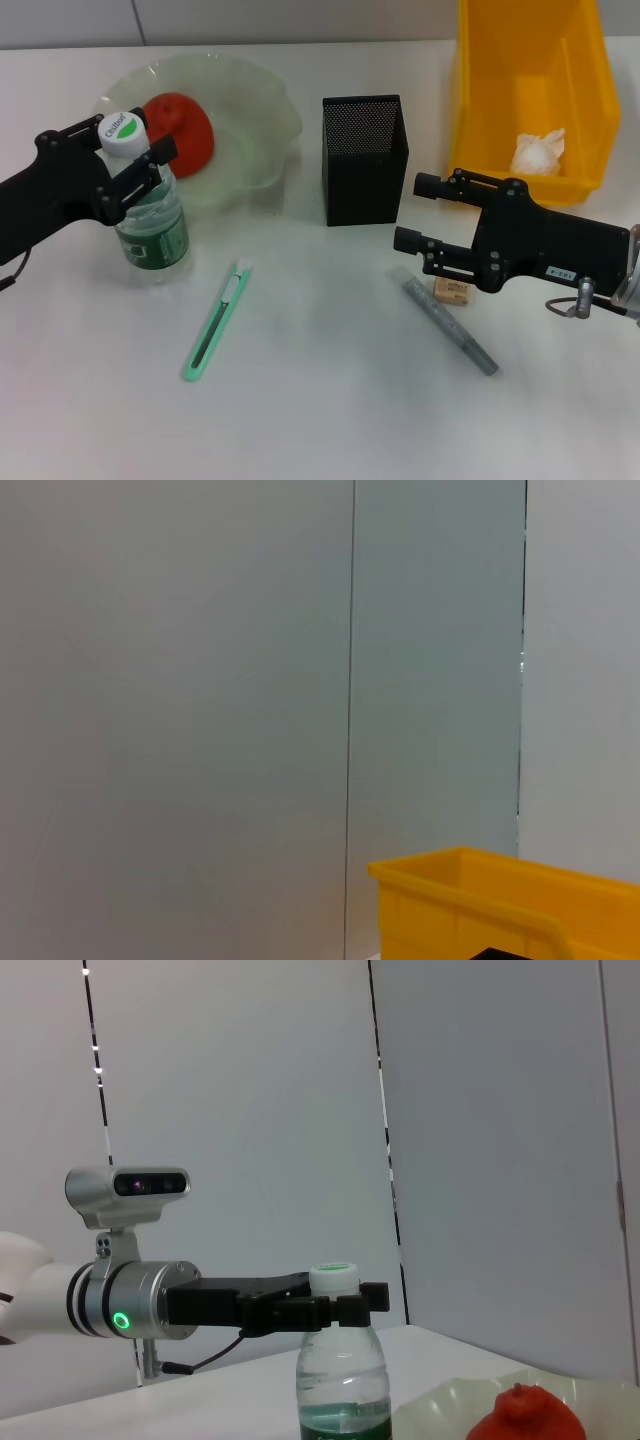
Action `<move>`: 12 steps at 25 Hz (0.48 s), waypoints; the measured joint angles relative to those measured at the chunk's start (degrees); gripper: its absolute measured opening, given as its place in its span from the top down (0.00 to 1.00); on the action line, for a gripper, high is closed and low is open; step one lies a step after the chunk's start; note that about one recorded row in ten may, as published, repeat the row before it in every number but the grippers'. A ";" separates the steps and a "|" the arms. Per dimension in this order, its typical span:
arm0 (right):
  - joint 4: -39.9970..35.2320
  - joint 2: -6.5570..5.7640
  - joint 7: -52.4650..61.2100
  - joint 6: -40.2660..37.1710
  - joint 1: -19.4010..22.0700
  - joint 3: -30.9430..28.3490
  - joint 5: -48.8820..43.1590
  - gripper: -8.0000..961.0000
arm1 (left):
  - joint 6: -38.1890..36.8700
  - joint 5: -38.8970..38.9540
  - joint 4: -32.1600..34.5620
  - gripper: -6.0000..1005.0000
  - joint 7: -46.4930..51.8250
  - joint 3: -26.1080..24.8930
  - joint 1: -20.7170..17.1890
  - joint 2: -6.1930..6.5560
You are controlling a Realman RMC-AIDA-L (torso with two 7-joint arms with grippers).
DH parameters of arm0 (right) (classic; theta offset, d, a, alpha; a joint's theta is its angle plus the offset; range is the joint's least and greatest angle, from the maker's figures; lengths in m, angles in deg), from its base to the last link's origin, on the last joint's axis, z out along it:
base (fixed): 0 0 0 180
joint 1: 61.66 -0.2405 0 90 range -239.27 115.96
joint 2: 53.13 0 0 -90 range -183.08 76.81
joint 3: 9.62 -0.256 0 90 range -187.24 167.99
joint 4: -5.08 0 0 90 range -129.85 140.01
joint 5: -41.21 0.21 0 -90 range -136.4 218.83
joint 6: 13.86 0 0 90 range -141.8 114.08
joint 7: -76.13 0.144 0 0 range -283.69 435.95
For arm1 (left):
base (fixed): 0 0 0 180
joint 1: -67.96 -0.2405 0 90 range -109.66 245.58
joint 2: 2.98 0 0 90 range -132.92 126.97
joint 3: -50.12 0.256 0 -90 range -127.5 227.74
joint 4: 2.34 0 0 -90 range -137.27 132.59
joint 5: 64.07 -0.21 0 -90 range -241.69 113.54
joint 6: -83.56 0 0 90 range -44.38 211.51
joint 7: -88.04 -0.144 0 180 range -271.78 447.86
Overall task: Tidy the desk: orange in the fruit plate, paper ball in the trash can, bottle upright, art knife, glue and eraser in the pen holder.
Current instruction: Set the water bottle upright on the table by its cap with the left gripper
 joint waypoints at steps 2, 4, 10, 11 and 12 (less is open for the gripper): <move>0.01 0.00 0.00 -0.02 0.00 -0.01 0.00 0.28 | -0.02 0.03 0.00 0.52 0.00 0.01 0.00 0.04; 0.00 -0.02 0.00 -0.08 0.00 0.05 -0.01 0.28 | -0.03 0.02 0.00 0.52 0.00 0.00 0.02 0.05; 0.01 -0.02 0.00 -0.23 0.13 0.00 0.14 0.28 | 0.05 -0.16 0.01 0.51 -0.12 0.01 0.13 -0.05; 0.00 0.00 0.01 -0.29 0.20 -0.04 0.20 0.28 | 0.05 -0.17 0.01 0.51 -0.14 0.00 0.11 -0.01; 0.01 0.01 0.02 -0.35 0.23 -0.05 0.22 0.28 | 0.04 -0.17 0.01 0.51 -0.15 0.01 0.10 0.05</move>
